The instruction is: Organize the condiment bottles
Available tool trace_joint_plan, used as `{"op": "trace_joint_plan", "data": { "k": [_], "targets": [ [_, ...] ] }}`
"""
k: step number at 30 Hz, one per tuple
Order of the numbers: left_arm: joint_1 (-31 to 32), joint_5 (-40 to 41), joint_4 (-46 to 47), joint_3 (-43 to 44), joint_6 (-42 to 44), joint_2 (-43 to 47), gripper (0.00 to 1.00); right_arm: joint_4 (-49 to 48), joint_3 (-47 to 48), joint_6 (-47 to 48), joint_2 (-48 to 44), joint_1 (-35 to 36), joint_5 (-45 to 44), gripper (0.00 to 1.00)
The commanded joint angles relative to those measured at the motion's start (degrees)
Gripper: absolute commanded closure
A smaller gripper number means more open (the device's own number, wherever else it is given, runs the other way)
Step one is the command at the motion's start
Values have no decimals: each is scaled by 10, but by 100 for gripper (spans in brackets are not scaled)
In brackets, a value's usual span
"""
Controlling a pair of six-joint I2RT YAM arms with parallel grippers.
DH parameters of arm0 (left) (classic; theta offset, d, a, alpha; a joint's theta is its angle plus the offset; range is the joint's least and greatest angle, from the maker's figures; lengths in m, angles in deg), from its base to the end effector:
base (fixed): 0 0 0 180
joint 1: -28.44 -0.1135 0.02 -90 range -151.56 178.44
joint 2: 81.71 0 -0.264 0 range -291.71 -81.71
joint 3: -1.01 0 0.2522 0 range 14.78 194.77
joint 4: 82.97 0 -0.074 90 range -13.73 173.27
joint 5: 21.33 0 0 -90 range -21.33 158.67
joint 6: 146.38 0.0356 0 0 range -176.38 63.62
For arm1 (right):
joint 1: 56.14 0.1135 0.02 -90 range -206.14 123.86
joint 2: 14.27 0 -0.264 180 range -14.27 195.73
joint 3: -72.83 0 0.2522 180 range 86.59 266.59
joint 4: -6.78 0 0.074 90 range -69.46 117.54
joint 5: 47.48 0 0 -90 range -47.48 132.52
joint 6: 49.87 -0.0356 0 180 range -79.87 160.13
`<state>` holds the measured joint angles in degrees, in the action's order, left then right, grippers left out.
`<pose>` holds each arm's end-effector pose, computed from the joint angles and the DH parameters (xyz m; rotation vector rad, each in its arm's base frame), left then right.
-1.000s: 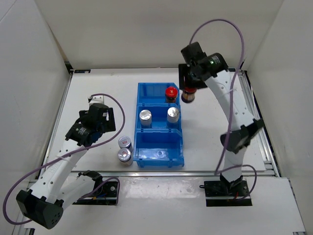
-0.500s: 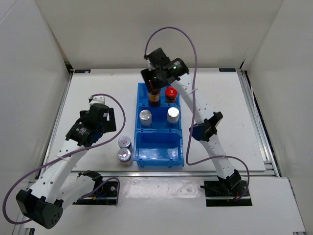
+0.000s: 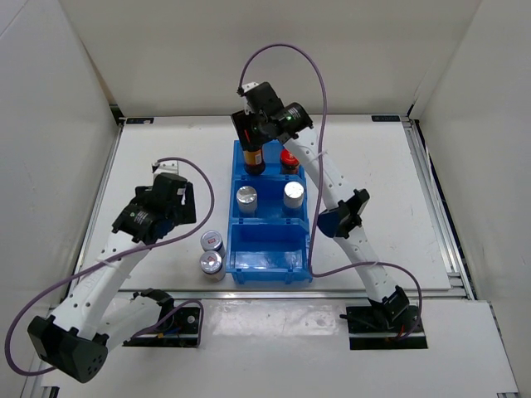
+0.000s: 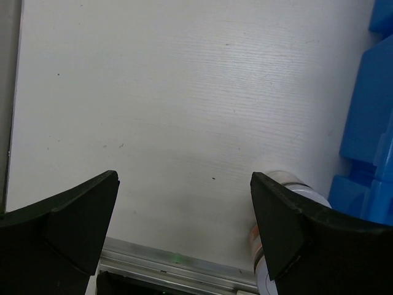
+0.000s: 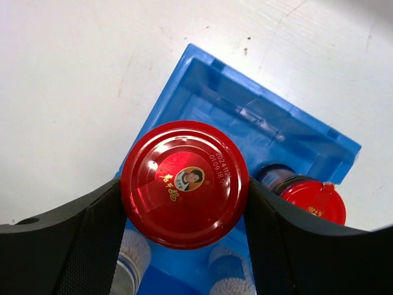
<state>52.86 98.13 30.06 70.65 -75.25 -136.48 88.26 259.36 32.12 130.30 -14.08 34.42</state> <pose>0.1675 -0.0568 0.3110 -0.0975 2.3426 0.2749 0.3797 0.3359 0.3656 -0.5920 2.1922 0.3071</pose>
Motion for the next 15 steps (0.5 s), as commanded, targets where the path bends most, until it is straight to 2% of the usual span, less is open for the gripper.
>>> {"op": "trace_joint_plan", "data": {
  "k": [1, 15],
  "targets": [
    [6, 12, -8, 38, 6, -6, 0, 11, 20, 10, 24, -3, -38, 100],
    [6, 23, -3, 55, 23, -33, 0, 3, 1, 5, 52, -27, -29, 100]
  ]
}}
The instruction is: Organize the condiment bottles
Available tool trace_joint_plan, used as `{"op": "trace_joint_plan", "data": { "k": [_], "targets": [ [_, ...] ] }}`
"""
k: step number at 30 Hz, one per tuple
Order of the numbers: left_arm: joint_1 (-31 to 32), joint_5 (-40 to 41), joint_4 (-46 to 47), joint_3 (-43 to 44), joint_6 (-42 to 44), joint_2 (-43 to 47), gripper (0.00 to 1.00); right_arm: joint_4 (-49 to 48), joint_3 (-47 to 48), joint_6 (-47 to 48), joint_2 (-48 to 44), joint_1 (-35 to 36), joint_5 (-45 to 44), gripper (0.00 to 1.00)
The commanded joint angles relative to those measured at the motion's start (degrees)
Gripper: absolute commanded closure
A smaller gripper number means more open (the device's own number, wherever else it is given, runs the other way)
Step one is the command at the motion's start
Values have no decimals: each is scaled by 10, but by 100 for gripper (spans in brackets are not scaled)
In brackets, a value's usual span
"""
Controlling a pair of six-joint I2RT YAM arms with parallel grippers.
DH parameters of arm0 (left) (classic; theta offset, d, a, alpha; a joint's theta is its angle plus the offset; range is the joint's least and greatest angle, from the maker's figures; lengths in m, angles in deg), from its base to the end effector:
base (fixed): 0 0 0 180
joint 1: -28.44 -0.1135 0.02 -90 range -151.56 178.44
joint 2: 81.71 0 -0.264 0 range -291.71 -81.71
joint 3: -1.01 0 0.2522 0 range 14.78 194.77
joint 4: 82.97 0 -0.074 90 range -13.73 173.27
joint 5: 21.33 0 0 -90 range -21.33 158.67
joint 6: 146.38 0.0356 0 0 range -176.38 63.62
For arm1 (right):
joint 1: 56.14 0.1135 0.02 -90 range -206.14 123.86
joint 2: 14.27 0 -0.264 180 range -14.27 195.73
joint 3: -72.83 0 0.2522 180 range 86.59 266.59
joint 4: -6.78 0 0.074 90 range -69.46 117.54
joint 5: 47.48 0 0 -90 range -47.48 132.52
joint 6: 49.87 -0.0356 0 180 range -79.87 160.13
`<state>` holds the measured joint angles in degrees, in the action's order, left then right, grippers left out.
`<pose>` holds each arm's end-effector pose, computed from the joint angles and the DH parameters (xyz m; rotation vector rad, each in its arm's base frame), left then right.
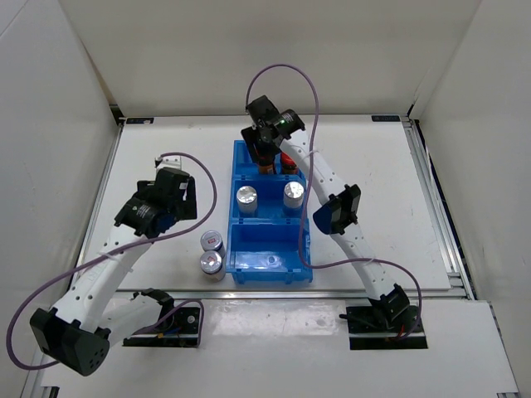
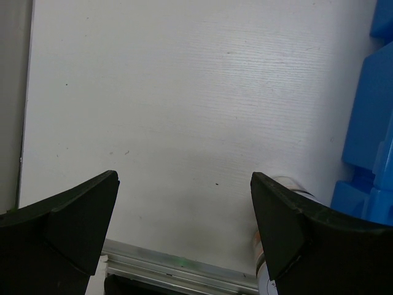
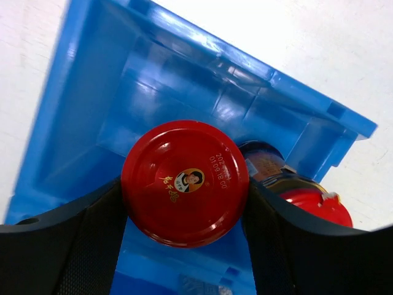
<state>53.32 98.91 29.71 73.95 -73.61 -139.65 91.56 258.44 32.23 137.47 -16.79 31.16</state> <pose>0.1776 -0.0626 0.3196 -0.0590 2.3426 0.3024 0.4148 0.3310 0.2945 -0.5779 2.3701 0.1247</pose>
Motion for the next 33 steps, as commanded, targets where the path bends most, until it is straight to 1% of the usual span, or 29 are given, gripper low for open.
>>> {"op": "trace_joint_plan", "data": {
  "k": [1, 2, 3, 5, 6, 9, 10, 11, 13, 14, 19, 21, 23, 26, 29, 30, 31, 33],
  "targets": [
    [2, 15, 0, 22, 6, -2, 0, -30, 5, 3, -20, 0, 4, 96],
    [2, 9, 0, 22, 6, -7, 0, -30, 5, -2, -14, 0, 4, 84],
    [2, 9, 0, 22, 6, -7, 0, -30, 0, -2, -14, 0, 4, 82],
    [2, 4, -5, 27, 6, -7, 0, -30, 0, -7, -7, 0, 15, 73],
    [2, 3, -5, 27, 6, -7, 0, -30, 0, -7, -7, -6, 20, 67],
    [2, 3, -5, 27, 6, -12, 0, -30, 0, -12, -2, -6, 40, 58],
    [2, 3, -5, 27, 6, -12, 0, -30, 0, -12, -7, -6, 40, 51],
    [2, 3, -5, 27, 6, -12, 0, -30, 0, -12, -7, -6, 48, 30],
    [2, 3, -10, 27, -9, -17, 0, -30, 0, -12, -14, -6, 53, 12],
    [2, 3, -10, 27, -14, -17, 0, -30, 0, -12, -21, -6, 53, 0],
    [2, -27, -24, 27, -68, -24, 0, -19, 10, -19, -68, -6, 25, 0],
    [2, -43, -11, 20, -73, -24, 0, -12, 16, -19, -93, -6, 9, 0],
    [2, -64, 6, 4, -78, -24, 0, -6, 16, -13, -140, -6, -4, 0],
    [2, -111, 31, -14, -89, -24, 0, -6, -13, -13, -230, -6, -4, 0],
    [2, -156, 55, -35, -89, -44, 0, 7, -35, -13, -272, -6, -4, 0],
    [2, -188, 64, -42, -94, -44, 0, 7, -41, -13, -290, -6, -10, 0],
    [2, -202, 82, -56, -94, -52, 0, 15, -41, -8, -297, -6, -10, 0],
    [2, -222, 87, -63, -113, -70, 0, 20, -48, -2, -315, -6, -17, 0]
  ]
}}
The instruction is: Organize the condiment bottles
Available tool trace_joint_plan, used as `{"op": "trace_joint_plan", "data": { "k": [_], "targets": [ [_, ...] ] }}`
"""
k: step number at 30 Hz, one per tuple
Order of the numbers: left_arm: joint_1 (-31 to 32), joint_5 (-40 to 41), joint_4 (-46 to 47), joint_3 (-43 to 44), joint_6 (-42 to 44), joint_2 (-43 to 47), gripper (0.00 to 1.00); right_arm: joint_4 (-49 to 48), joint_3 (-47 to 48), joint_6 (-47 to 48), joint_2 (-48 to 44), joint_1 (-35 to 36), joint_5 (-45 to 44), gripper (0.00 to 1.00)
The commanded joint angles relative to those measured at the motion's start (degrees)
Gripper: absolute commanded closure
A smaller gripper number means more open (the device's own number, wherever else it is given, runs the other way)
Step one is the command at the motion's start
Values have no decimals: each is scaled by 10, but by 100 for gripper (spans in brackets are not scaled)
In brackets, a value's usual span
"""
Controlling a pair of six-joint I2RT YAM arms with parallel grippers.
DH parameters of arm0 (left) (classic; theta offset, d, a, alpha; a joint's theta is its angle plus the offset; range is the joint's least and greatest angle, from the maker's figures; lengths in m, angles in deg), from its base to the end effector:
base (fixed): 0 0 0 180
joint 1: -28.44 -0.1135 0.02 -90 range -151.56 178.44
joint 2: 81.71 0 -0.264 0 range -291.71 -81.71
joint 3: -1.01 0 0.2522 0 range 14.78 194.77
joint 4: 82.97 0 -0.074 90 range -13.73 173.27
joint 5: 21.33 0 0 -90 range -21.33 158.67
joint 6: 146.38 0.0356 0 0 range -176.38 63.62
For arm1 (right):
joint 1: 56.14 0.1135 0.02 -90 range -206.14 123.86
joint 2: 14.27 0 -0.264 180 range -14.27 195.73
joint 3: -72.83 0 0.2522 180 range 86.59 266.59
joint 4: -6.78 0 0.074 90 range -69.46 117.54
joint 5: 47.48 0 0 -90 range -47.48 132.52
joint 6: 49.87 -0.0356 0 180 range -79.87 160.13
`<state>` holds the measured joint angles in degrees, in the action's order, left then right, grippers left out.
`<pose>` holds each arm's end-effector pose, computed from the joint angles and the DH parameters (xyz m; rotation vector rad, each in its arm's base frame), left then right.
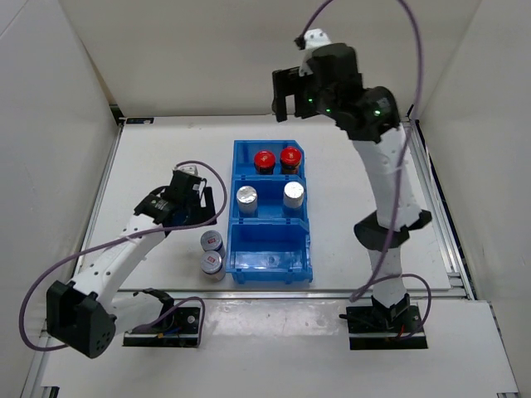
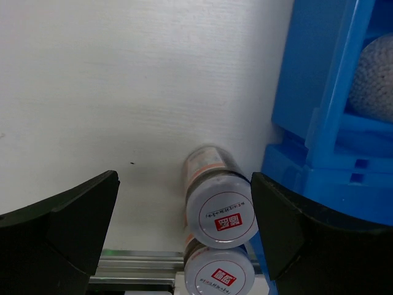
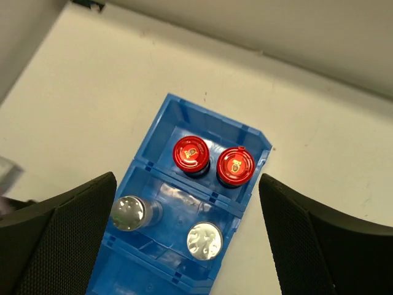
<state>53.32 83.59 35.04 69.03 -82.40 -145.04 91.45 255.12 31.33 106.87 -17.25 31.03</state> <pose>0.1957 -0.0806 0.2788 -0.1218 2.5175 -0.0197 0.2987 0.2318 0.5169 -0.3887 1.9503 0.3431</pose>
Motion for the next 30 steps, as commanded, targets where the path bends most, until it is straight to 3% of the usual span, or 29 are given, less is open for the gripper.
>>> {"op": "trace_joint_plan", "data": {
  "k": [1, 6, 11, 15, 21, 27, 30],
  "targets": [
    [2, -69, 34, -13, -31, -23, 0, 21, -14, 7, -15, -1, -21, 0],
    [8, -69, 7, -6, -24, -41, 0, 21, -66, 7, -43, -34, -16, 0],
    [8, -115, -13, -17, -30, -52, 0, 21, -141, -27, -72, -86, 63, 0],
    [20, -138, -13, -32, -56, -58, 0, 21, -161, -58, -72, -137, 131, 0],
    [25, -145, -18, -45, -90, -70, 0, 32, -167, -68, -72, -148, 178, 0],
    [25, -127, -18, -27, -76, -132, 13, 37, -172, -54, -90, -148, 180, 0],
    [25, -120, 3, -14, -71, -139, 23, 113, -74, -47, -66, -148, 155, 0]
  ]
}}
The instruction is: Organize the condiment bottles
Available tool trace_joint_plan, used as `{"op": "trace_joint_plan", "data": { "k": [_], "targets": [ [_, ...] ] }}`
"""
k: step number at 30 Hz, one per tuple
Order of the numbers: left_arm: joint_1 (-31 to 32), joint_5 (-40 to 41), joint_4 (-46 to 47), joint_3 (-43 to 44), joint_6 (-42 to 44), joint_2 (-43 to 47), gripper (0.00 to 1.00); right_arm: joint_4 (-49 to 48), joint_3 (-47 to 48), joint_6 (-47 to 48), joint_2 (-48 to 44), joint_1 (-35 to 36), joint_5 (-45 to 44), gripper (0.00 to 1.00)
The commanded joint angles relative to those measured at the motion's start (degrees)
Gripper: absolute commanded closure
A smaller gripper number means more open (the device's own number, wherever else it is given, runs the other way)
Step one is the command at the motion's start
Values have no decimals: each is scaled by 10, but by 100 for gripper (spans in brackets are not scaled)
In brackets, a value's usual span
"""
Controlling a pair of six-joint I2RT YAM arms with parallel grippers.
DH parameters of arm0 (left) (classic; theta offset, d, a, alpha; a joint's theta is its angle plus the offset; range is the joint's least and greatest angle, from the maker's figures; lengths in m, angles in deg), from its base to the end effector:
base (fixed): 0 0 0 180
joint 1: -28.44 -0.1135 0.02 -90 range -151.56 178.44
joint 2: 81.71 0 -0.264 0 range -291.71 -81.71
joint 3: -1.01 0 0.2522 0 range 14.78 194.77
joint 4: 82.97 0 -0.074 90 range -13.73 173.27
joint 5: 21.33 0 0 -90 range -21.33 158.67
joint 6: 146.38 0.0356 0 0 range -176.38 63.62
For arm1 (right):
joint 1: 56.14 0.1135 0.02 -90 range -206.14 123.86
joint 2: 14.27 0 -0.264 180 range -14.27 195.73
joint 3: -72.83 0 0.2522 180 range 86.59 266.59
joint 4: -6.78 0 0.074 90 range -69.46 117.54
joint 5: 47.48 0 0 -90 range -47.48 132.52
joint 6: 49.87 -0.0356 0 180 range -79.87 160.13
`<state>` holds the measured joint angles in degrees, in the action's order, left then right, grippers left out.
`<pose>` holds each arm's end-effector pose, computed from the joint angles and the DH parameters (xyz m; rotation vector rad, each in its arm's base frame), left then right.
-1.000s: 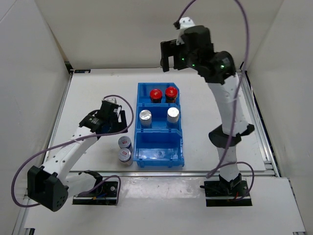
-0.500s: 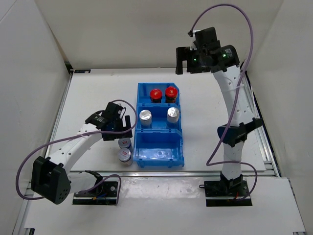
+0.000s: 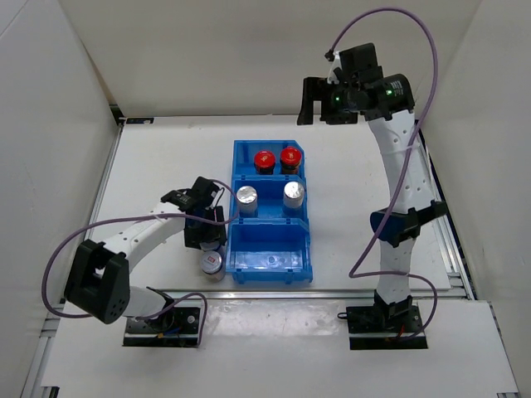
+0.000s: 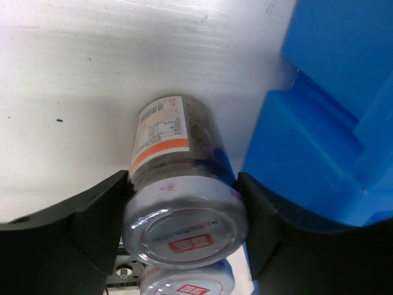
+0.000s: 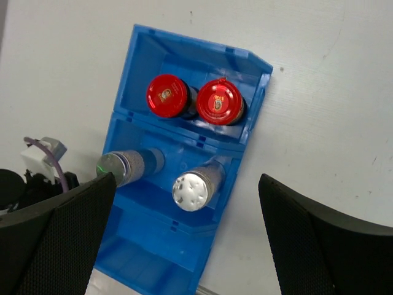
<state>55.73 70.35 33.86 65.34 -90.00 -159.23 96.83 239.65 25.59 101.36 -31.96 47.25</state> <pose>0.2087 -0.1065 0.2072 -0.1662 2.9136 -0.1400 0.3432 0.1573 0.4794 -0.2371 2.2740 0.4516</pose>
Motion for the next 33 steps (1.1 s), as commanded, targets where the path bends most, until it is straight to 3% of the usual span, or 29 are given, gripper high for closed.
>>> {"op": "trace_joint_plan", "data": {
  "k": [1, 3, 4, 6, 8, 12, 16, 20, 26, 33],
  "targets": [
    [1, 23, 24, 23, -2, 10, 33, 112, 121, 15, 1, -1, -8, 0],
    [1, 72, 17, 41, -24, 17, 44, 167, 266, 28, 49, -1, -16, 0],
    [1, 88, 7, 50, -38, 24, 53, 167, 234, 29, 38, -1, -17, 0],
    [1, 130, -39, 73, -44, 24, 59, 160, 196, 35, 1, -1, -39, 0],
    [1, 172, -76, 131, -37, 24, 70, 168, 222, 35, 1, -1, -45, 0],
    [1, 232, -141, 244, -18, 29, 79, 168, 228, 35, -11, -1, -51, 0],
    [1, 218, -189, 347, 1, 23, 89, 168, 190, 28, -44, -1, -69, 0],
    [43, 147, -211, 393, -15, 23, 89, 173, 162, 22, -79, -1, -69, 0],
    [189, 138, -156, 388, -40, 44, 89, 173, 118, 17, -124, -6, -55, 0],
    [305, 133, -76, 350, -54, -47, 89, 173, 1, 0, -227, -6, -27, 0]
  ]
}}
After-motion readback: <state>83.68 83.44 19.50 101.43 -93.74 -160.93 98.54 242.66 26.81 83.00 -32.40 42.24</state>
